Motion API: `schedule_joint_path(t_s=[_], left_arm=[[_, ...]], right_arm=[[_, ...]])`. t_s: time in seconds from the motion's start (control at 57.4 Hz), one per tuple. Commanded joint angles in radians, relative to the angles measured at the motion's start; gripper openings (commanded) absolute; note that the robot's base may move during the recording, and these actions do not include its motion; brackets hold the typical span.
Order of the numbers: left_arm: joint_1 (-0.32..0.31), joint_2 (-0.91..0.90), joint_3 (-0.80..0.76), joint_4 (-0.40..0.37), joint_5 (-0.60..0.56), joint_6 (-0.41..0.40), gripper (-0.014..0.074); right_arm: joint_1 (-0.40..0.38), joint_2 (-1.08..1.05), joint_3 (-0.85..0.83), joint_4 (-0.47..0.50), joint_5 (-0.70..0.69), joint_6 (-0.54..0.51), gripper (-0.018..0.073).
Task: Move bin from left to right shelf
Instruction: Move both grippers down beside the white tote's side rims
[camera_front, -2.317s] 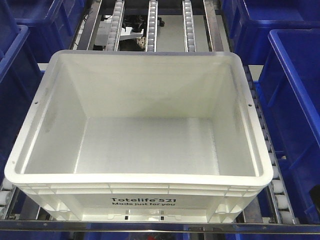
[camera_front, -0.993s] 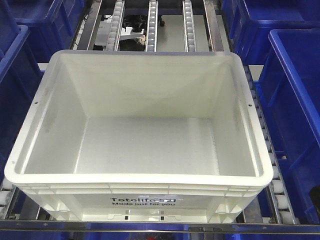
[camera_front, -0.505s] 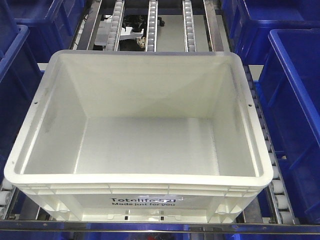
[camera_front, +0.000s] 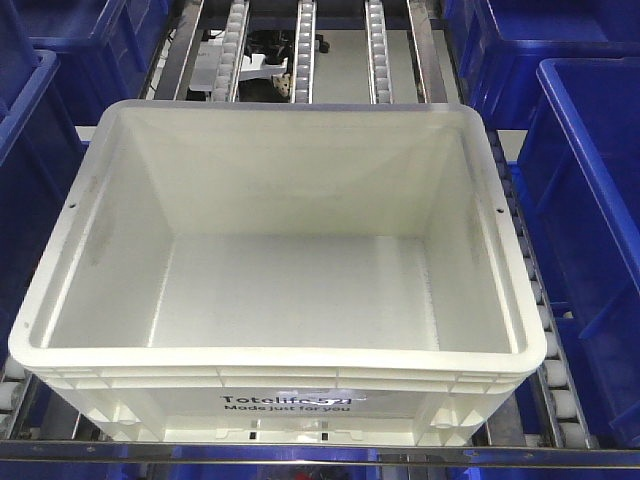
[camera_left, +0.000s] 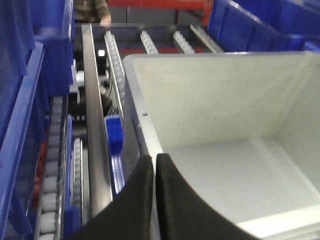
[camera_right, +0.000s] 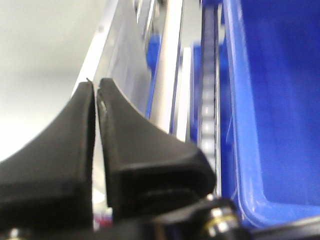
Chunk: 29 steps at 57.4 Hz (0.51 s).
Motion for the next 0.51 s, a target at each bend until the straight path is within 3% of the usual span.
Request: schedule_joint_path(t_s=[0.0,0.209,0.488], left_arm=[[-0.005,0.109,-0.105,-0.011,-0.004,-0.01,-0.0006],[-0.005,0.256,-0.213,-0.011,-0.006,-0.01,-0.0006],[-0.005,0.269,-0.215,-0.01,-0.025,-0.009,-0.0003]], right_arm=[[0.0,0.126,-0.123,0.001,0.048,-0.018,-0.0008],[0.0,0.347,-0.303,0.036,0.125,-0.017,-0.0008],[0.0,0.426,-0.31,0.042,0.106,-0.017,-0.0003]])
